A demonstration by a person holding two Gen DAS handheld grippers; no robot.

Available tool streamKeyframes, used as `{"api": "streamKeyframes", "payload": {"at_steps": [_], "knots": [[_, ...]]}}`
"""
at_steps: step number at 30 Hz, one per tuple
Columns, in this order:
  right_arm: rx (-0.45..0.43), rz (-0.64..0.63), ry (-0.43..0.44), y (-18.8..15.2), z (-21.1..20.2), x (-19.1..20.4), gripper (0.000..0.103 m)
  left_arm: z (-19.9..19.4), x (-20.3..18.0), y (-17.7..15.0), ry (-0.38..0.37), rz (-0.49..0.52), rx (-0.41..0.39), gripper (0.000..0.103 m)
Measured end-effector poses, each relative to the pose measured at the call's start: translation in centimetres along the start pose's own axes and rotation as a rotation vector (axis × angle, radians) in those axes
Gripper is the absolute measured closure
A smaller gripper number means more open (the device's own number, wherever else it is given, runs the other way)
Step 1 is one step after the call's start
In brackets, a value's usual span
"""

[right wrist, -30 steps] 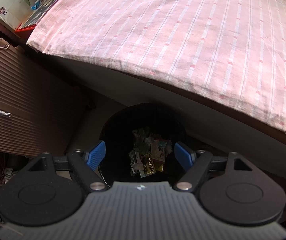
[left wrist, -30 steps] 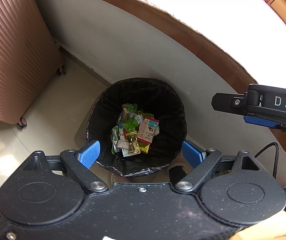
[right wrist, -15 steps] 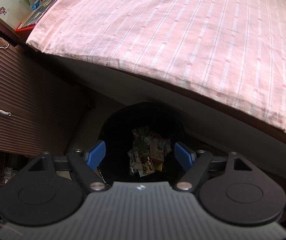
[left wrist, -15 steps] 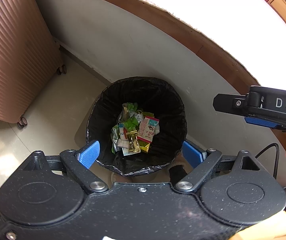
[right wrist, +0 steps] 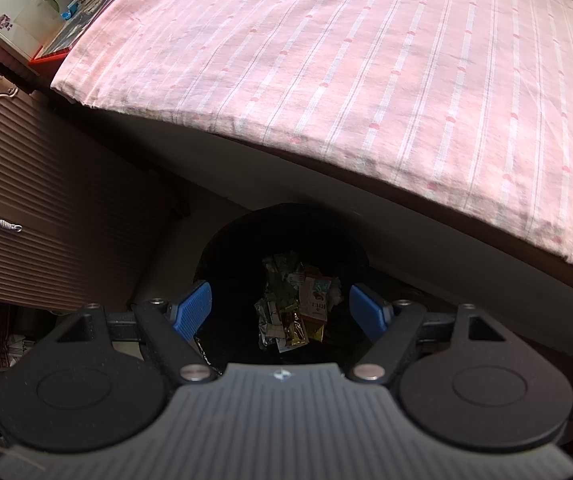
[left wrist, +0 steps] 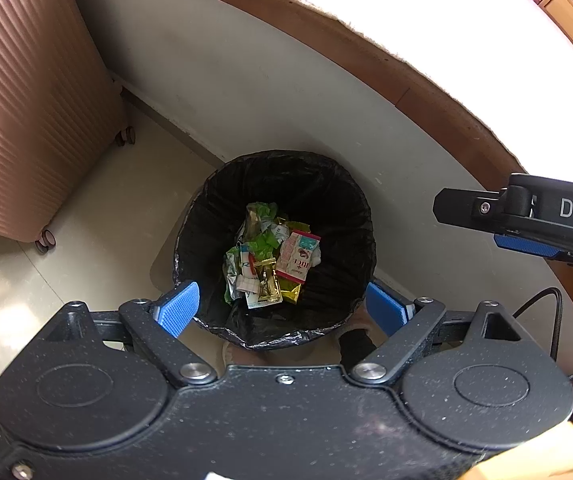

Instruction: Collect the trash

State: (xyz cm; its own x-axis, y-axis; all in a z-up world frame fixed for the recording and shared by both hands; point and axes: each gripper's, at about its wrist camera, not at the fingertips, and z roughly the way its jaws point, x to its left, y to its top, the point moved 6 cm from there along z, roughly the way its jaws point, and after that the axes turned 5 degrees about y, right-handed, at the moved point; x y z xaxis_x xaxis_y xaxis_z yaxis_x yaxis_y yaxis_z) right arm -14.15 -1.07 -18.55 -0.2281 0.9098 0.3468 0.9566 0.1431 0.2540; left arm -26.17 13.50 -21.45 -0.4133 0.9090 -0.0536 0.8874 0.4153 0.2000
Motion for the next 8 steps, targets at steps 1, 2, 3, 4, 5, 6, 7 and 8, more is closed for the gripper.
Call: {"api": "streamKeyframes", "payload": {"at_steps": [1, 2, 3, 4, 5, 6, 7, 8], "knots": [[0.0, 0.0, 0.0, -0.03, 0.02, 0.0, 0.018, -0.02, -0.03, -0.15, 0.0, -0.002, 0.0, 0.013], [0.001, 0.0, 0.0, -0.01, 0.0, -0.02, 0.018, -0.05, -0.01, -0.19, 0.0, -0.002, -0.001, 0.013], [0.001, 0.0, 0.0, -0.03, 0.01, -0.02, 0.018, -0.02, -0.03, -0.13, -0.001, -0.001, -0.001, 0.013], [0.001, 0.0, 0.001, -0.05, 0.02, -0.07, 0.018, -0.08, 0.0, -0.22, -0.002, -0.001, -0.003, 0.013], [0.001, 0.0, 0.001, -0.06, 0.07, -0.12, 0.018, -0.07, 0.0, -0.21, -0.001, 0.0, -0.003, 0.013], [0.001, 0.0, 0.002, -0.06, 0.06, -0.14, 0.018, 0.01, -0.23, -0.28, 0.0, -0.002, -0.004, 0.013], [0.001, 0.0, 0.001, -0.07, 0.06, -0.13, 0.018, 0.03, -0.32, -0.28, 0.002, -0.002, -0.004, 0.013], [0.001, 0.0, 0.002, -0.06, 0.04, -0.14, 0.018, 0.02, -0.31, -0.31, 0.002, -0.002, -0.004, 0.013]]}}
